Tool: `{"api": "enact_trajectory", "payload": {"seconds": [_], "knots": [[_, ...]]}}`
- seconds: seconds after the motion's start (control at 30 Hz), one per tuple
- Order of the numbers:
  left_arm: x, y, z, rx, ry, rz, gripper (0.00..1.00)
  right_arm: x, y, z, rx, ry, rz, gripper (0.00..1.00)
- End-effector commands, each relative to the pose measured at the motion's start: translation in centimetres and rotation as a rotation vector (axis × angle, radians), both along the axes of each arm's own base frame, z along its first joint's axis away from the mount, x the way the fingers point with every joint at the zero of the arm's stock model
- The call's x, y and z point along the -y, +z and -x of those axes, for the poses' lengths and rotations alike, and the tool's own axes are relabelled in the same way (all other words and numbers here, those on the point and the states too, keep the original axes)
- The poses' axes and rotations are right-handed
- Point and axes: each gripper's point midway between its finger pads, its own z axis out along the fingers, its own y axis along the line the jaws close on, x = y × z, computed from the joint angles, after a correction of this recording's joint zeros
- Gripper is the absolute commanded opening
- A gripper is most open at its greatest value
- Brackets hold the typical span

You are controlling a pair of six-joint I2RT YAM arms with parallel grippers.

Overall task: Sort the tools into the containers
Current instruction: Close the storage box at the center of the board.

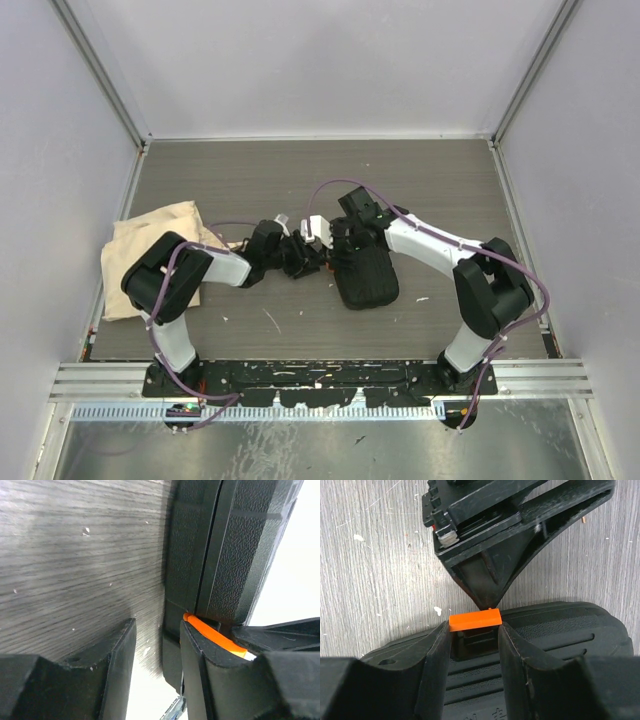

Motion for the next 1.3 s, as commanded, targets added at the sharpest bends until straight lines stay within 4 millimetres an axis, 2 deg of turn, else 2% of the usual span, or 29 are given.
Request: {"api": "enact_trajectory", "payload": {"seconds": [0.0, 0.27, 0.37, 0.43, 0.6, 0.73, 0.87, 1.0, 1.27], "knots": [[0.8, 0.5, 0.0, 0.034, -0.009, 0.008, 0.41, -1.2, 4.0, -0.8, 0.067, -0.003, -0.119, 0.33], [1.7, 0.7, 1.3, 0.038, -0.033, 0.0, 0.41, -1.2, 3.9, -0.8, 0.06, -0.016, -0.124, 0.33], [1.8, 1.2, 1.1, 0.045, -0.035, -0.007, 0.41, -1.1, 4.0, -0.6, 0.056, -0.021, -0.129, 0.39], [1.8, 1.4, 0.9, 0.05, -0.037, -0.016, 0.41, -1.0, 4.3, -0.4, 0.055, -0.024, -0.134, 0.47], [2.0, 2.2, 0.6, 0.064, -0.049, -0.029, 0.41, -1.0, 5.9, -0.2, 0.078, -0.028, -0.167, 0.61], [1.9, 2.8, 0.5, 0.074, -0.056, -0.045, 0.4, -0.2, 7.4, -0.6, 0.083, -0.124, -0.217, 0.64], [1.5, 3.4, 0.5, 0.087, -0.058, -0.085, 0.4, 2.3, 9.0, -2.9, 0.076, -0.468, -0.308, 0.65], [1.4, 4.3, 0.3, 0.108, -0.069, -0.103, 0.41, 6.6, 8.6, -4.9, 0.084, -0.852, -0.319, 0.65], [1.9, 5.5, 0.0, 0.127, -0.085, -0.101, 0.4, 12.0, 5.9, -5.1, 0.093, -1.123, -0.29, 0.64]]}}
